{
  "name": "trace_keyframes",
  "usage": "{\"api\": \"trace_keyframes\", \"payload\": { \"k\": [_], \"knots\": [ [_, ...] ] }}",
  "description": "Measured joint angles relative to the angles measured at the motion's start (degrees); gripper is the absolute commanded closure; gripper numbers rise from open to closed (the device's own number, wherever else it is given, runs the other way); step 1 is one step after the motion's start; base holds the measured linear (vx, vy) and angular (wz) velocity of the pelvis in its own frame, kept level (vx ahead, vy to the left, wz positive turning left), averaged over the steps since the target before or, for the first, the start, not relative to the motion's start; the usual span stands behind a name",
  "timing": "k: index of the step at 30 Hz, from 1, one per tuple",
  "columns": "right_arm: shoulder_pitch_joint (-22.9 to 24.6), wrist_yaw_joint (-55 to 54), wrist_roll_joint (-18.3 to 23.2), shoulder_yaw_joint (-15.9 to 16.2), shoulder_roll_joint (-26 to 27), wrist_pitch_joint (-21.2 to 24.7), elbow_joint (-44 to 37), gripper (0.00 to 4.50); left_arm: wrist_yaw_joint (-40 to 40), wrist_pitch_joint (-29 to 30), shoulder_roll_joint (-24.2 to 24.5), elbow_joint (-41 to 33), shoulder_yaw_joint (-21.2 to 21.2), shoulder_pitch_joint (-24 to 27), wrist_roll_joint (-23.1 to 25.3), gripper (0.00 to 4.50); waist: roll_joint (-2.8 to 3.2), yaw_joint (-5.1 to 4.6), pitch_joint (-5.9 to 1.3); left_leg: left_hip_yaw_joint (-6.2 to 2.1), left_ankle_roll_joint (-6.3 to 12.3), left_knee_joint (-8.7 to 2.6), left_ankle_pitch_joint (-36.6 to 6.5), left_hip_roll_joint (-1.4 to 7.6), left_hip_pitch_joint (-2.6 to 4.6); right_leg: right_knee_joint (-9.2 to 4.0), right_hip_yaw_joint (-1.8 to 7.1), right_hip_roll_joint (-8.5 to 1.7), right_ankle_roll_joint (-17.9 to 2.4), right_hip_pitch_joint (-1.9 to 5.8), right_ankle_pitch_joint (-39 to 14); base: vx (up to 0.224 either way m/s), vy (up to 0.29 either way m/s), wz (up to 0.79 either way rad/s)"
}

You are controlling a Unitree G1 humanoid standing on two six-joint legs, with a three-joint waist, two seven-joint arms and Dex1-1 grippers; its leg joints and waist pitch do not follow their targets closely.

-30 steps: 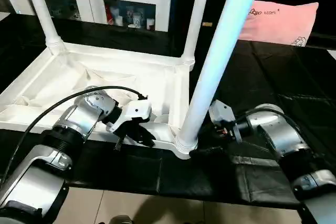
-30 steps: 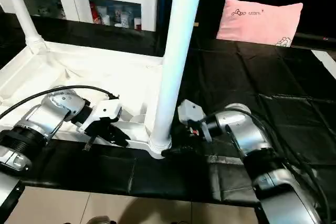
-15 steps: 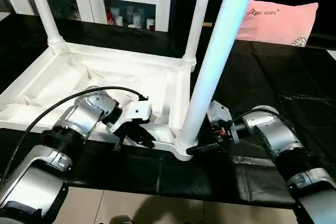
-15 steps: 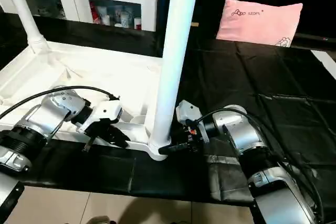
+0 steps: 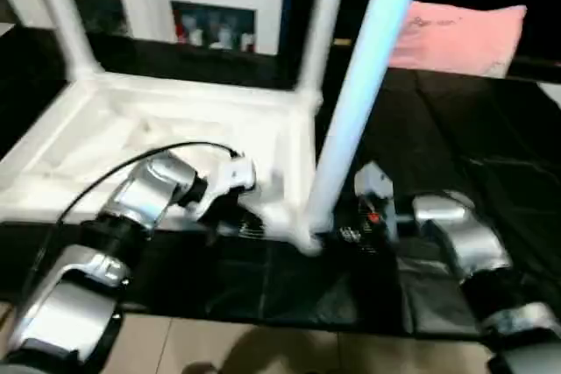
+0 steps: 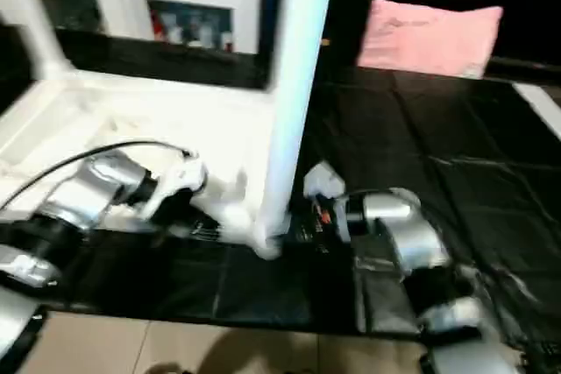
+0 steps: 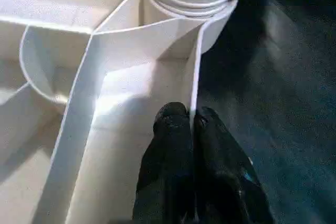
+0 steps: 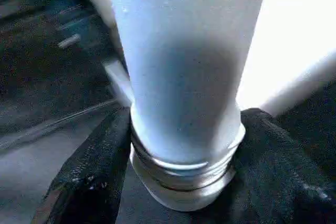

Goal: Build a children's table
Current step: Rotate leg to tighten

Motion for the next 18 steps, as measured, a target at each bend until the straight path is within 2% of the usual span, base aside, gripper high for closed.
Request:
{"api": "trace_keyframes", "payload": {
  "k": [2, 4, 9, 10, 11, 12, 18],
  "knots": [
    [-1.41, -11.39, -1.08, -3.19, 4.64, 3.06, 0.99, 1.76, 6.99, 3.42, -3.32, 1.81, 1.78, -1.26, 0.87, 4.5, -0.03, -0.81, -0.02, -0.03, -0.01, 0.02, 0.01, 0.0, 0.06, 0.04, -0.02, 0.02, 0.0, 0.02, 0.0, 0.0, 0.0, 0.0],
    [-3.78, -20.36, -1.74, -4.59, 7.66, 5.22, 2.65, 1.76, 12.15, 5.65, -5.68, 3.41, 2.35, -3.03, 1.7, 4.5, 0.02, -1.25, -0.05, -0.06, -0.02, 0.0, 0.01, -0.01, 0.05, 0.02, -0.04, 0.02, 0.0, 0.02, 0.0, 0.0, 0.0, 0.0],
    [-7.96, -32.72, -3.44, -6.43, 11.82, 6.16, 6.91, 1.76, 20.76, 7.02, -9.48, 6.54, 4.42, -4.78, 1.8, 4.5, 0.07, -1.24, -0.08, -0.05, -0.02, -0.04, 0.0, -0.01, 0.0, 0.02, -0.04, 0.03, -0.01, 0.03, 0.01, 0.0, 0.0, 0.0],
    [-8.49, -34.83, -3.6, -6.81, 12.55, 6.12, 7.43, 1.41, 22.14, 7.06, -9.94, 6.64, 4.59, -4.9, 1.8, 4.5, 0.07, -1.17, -0.08, -0.05, -0.01, -0.06, 0.0, -0.02, -0.03, 0.01, -0.03, 0.03, -0.01, 0.03, 0.01, 0.0, 0.0, 0.0],
    [-8.62, -36.12, -3.68, -7.23, 13.22, 6.04, 7.62, 1.41, 22.77, 7.06, -10.12, 6.65, 4.59, -4.92, 1.84, 4.5, 0.07, -1.14, -0.08, -0.04, -0.02, -0.1, -0.01, -0.02, -0.02, 0.0, -0.04, 0.03, -0.01, 0.03, 0.01, 0.0, 0.0, 0.0],
    [-8.63, -36.87, -3.7, -7.35, 13.46, 5.88, 7.67, 1.06, 23.14, 7.06, -10.24, 6.65, 4.6, -4.94, 1.84, 4.5, 0.07, -1.11, -0.08, -0.04, -0.02, -0.12, -0.01, -0.02, -0.02, -0.01, -0.03, 0.03, -0.01, 0.03, 0.01, 0.0, 0.0, 0.0],
    [-8.82, -39.4, -4.97, -7.45, 14.77, 4.11, 8.43, 0.56, 23.6, 6.78, -10.6, 6.63, 4.67, -4.95, 2.29, 4.5, 0.1, -1.08, -0.06, -0.04, -0.02, -0.16, -0.01, -0.02, -0.02, -0.03, -0.03, 0.03, -0.01, 0.01, 0.01, 0.0, 0.0, 0.0]
  ]
}}
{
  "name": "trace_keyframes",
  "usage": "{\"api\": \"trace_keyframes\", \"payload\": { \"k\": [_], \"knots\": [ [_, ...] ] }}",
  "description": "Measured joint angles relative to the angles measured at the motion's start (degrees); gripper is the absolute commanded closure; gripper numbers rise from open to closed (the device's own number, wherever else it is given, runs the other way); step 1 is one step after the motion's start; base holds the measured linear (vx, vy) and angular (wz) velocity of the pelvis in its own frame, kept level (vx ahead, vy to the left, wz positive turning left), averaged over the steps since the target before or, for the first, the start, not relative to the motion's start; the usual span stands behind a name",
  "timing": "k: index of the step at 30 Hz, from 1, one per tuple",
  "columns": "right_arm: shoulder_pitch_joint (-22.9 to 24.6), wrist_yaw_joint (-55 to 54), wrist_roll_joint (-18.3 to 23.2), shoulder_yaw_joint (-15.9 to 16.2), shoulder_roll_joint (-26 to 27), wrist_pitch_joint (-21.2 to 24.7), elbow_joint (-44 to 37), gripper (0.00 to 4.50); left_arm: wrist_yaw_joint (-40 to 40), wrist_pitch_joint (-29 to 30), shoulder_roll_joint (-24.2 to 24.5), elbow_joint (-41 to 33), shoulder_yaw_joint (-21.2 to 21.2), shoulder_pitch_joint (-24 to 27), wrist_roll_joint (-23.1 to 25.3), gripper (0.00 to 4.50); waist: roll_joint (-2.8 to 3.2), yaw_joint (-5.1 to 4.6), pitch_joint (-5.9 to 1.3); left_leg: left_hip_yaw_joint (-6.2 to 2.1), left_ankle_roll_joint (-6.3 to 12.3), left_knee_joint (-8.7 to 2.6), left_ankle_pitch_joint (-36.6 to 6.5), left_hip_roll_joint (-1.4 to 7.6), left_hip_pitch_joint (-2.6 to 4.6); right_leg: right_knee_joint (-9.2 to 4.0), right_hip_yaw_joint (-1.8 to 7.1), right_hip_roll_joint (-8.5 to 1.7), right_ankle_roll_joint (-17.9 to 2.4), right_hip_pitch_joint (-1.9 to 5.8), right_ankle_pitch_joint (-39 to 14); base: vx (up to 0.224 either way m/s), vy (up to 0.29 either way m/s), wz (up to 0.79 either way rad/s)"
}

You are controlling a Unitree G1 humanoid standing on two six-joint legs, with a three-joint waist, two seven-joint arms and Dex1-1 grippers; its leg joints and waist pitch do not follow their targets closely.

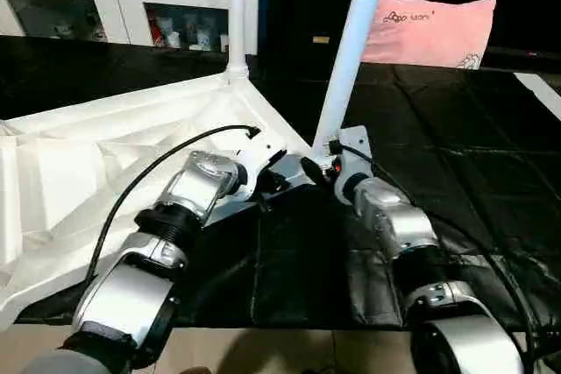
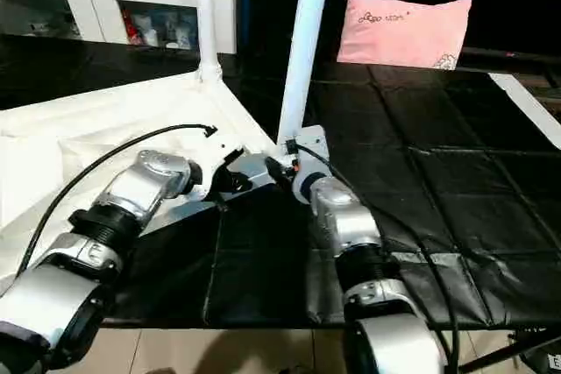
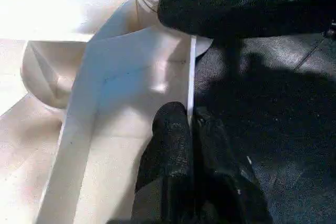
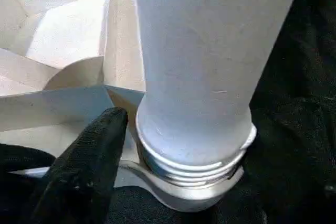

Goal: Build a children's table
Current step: Rotate leg to tighten

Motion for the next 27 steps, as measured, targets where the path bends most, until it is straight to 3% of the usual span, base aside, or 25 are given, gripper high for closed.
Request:
{"api": "trace_keyframes", "payload": {
  "k": [8, 14, 19, 27],
  "knots": [
    [6.21, 11.39, 0.27, 2.69, -5.45, -6.96, -4.65, 0.03, -5.56, -3.14, 3.19, -2.83, -1.38, 1.47, -0.3, 4.5, 0.05, 0.22, 0.04, 0.04, 0.01, -0.29, -0.02, 0.01, -0.21, -0.03, -0.01, 0.04, -0.32, -0.5, 0.17, 0.0, 0.0, 0.0],
    [9.65, 30.06, 3.25, 5.67, -15.2, -10.01, -11.06, 0.03, -13.97, -6.97, 8.55, -7.1, -2.72, 5.01, -1.5, 4.5, 0.1, 0.32, 0.09, 0.09, 0.04, -0.35, -0.04, 0.03, -0.23, 0.0, -0.01, 0.05, -0.33, -0.42, 0.08, 0.0, 0.0, 0.0],
    [9.6, 40.77, 5.88, 6.19, -19.84, -10.9, -13.08, 0.03, -21.2, -11.7, 12.57, -8.31, -3.84, 6.88, -2.27, 4.5, 0.12, 0.36, 0.1, 0.07, 0.04, -0.23, -0.02, 0.04, -0.07, 0.0, 0.01, 0.05, -0.06, -0.24, -0.08, 0.0, 0.0, 0.0],
    [7.3, 56.41, 6.62, 11.38, -24.23, -10.5, -12.63, 0.03, -32.16, -18.33, 18.41, -10.31, -6.28, 8.9, -2.98, 4.5, 0.06, 0.74, 0.08, 0.07, 0.04, -0.22, -0.03, 0.05, -0.1, 0.03, 0.0, 0.03, -0.29, -0.23, 0.06, 0.0, 0.0, 0.0]
  ]
}}
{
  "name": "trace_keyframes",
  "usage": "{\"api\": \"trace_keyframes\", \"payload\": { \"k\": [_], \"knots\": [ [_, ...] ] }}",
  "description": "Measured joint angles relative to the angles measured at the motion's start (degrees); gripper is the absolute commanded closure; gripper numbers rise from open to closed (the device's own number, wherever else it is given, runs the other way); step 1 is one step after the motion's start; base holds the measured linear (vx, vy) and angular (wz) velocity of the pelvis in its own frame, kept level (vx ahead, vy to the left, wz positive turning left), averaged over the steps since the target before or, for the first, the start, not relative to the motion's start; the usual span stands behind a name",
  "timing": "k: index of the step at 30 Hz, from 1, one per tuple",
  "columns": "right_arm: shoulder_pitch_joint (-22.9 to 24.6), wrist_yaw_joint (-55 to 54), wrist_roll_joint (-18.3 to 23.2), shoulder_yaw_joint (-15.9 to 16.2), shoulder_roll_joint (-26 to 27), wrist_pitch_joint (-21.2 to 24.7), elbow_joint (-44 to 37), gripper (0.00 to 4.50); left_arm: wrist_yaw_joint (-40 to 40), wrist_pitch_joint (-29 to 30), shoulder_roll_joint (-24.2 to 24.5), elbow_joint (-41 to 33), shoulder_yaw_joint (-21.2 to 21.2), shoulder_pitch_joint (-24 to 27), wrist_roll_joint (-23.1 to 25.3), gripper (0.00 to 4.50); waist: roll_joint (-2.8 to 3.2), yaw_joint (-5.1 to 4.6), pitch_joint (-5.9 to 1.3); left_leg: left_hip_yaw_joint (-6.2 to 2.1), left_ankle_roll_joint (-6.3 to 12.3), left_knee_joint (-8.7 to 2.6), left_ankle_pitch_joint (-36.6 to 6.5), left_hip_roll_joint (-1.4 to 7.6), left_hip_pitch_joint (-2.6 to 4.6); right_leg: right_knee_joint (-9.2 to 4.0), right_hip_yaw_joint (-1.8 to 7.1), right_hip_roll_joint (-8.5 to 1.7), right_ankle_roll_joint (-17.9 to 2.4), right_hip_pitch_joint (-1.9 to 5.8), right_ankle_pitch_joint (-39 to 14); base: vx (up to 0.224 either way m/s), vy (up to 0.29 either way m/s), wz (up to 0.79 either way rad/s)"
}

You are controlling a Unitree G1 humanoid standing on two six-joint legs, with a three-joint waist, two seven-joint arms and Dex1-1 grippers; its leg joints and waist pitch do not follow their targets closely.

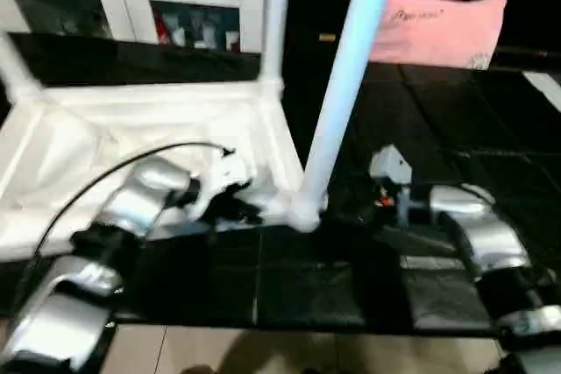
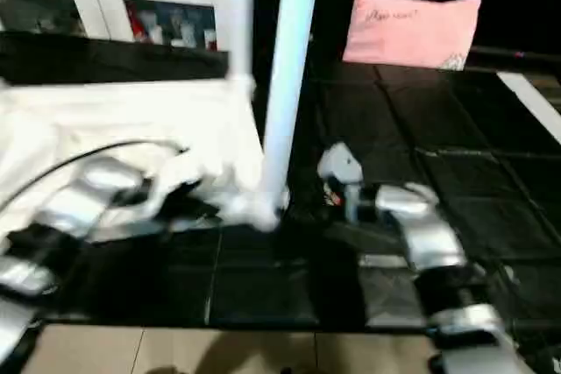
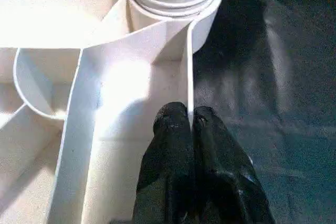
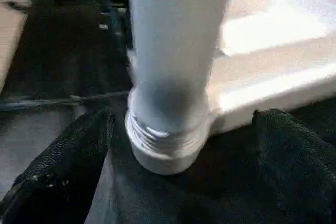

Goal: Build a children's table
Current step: Rotate leg to tighten

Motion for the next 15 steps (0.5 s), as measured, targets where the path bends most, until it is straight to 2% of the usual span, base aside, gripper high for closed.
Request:
{"api": "trace_keyframes", "payload": {
  "k": [7, 12, 13, 15],
  "knots": [
    [-2.06, 4.58, -1.03, 4.44, 1.21, -2.52, 2.43, 0.03, -6.7, -1.06, 1.8, -3.07, -1.67, 0.82, -1.26, 4.5, -0.08, 1.22, 0.02, 0.01, 0.0, 0.0, 0.0, 0.01, -0.01, 0.02, 0.0, -0.01, -0.02, -0.18, 0.01, 0.0, 0.0, 0.0],
    [-2.34, 7.28, -0.9, 5.53, 2.63, -2.85, 3.17, 0.03, -8.62, -1.11, 2.34, -4.32, -2.59, 1.22, -1.42, 4.5, -0.1, 1.64, 0.01, 0.03, 0.0, 0.04, 0.0, 0.0, -0.02, 0.01, 0.01, -0.03, -0.01, -0.15, 0.0, 0.0, 0.0, 0.0],
    [-2.47, 7.74, -0.87, 5.75, 2.91, -2.73, 3.82, 0.3, -8.74, -1.11, 2.35, -4.8, -2.92, 1.32, -1.42, 4.5, -0.12, 1.7, 0.01, 0.03, 0.0, 0.05, 0.0, 0.0, -0.02, 0.02, 0.0, -0.03, -0.01, -0.15, 0.0, 0.0, 0.0, 0.0],
    [-2.47, 8.67, -0.76, 6.21, 3.0, -2.58, 4.22, 0.3, -8.86, -1.08, 2.36, -5.54, -3.02, 1.59, -1.41, 4.5, -0.12, 1.79, 0.01, 0.03, 0.0, 0.07, 0.0, 0.0, -0.02, 0.02, 0.0, -0.04, -0.01, -0.14, 0.0, 0.0, 0.0, 0.0]
  ]
}}
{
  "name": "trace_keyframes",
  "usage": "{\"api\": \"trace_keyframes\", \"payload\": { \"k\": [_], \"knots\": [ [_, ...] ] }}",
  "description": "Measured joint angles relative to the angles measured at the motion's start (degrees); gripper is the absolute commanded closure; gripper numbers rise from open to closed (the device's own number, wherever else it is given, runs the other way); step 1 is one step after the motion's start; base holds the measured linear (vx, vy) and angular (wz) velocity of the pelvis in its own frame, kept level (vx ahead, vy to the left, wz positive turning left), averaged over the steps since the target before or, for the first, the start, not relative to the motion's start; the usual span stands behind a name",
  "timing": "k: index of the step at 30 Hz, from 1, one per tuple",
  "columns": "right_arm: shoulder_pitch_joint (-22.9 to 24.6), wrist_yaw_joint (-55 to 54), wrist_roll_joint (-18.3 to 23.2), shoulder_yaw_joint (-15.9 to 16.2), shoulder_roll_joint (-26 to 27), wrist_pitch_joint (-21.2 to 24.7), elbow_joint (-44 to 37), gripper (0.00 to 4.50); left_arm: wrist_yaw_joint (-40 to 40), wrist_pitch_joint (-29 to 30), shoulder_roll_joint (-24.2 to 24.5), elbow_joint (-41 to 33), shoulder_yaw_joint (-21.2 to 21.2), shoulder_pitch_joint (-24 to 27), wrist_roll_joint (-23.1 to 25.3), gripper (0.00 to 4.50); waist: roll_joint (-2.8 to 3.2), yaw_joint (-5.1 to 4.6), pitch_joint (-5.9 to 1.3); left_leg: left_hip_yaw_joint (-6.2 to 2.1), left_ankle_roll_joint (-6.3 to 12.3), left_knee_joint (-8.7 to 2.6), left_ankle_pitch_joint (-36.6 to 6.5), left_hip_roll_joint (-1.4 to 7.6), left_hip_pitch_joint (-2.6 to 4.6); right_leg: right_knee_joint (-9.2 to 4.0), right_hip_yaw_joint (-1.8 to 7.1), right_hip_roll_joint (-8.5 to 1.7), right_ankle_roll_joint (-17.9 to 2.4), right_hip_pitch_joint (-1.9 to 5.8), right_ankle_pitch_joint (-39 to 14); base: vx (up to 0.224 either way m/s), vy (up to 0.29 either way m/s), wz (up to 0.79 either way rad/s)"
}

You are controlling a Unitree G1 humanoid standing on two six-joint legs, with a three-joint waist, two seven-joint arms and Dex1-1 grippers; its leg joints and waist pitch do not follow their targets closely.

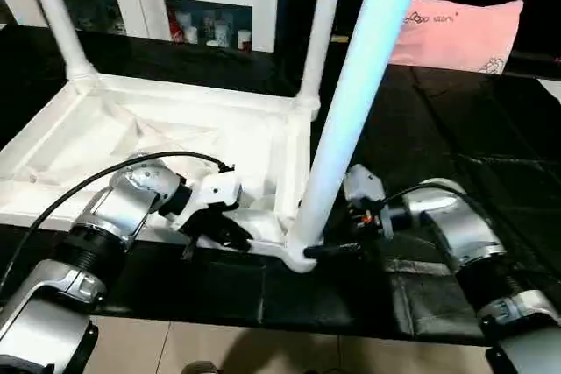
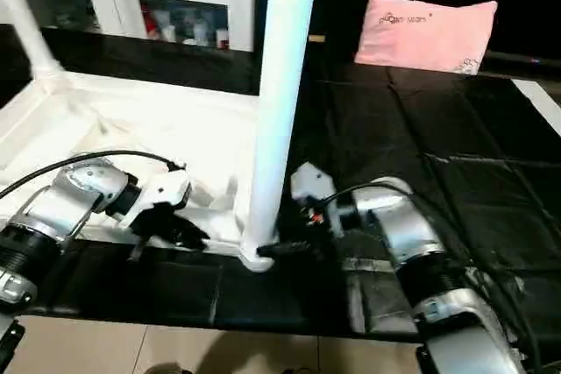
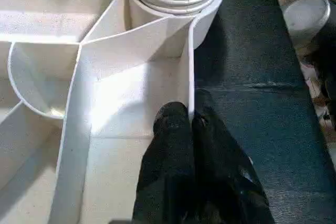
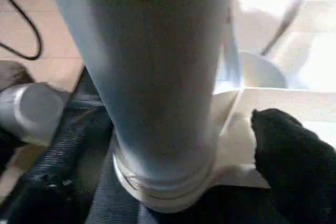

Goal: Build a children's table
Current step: Rotate leg to tighten

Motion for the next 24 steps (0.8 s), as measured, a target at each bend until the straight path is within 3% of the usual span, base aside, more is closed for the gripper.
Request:
{"api": "trace_keyframes", "payload": {
  "k": [16, 24],
  "knots": [
    [-0.1, 3.4, 0.05, 0.65, 0.21, -1.4, 1.85, 1.67, -0.21, 0.37, 0.3, -1.67, -0.48, 0.6, 0.09, 4.5, -0.05, 0.22, -0.02, 0.0, 0.0, -0.01, 0.0, 0.01, 0.0, 0.01, 0.0, 0.01, 0.01, 0.0, -0.01, 0.0, 0.0, 0.0],
    [0.19, 3.3, 0.49, 0.45, 0.21, 0.22, 1.58, 1.81, 0.31, 3.24, -0.54, -1.68, 0.14, 0.59, -0.34, 4.5, -0.05, 0.27, -0.02, 0.0, 0.0, 0.0, 0.0, 0.01, 0.01, 0.02, 0.0, 0.01, 0.0, 0.02, 0.0, 0.0, 0.0, 0.0]
  ]
}}
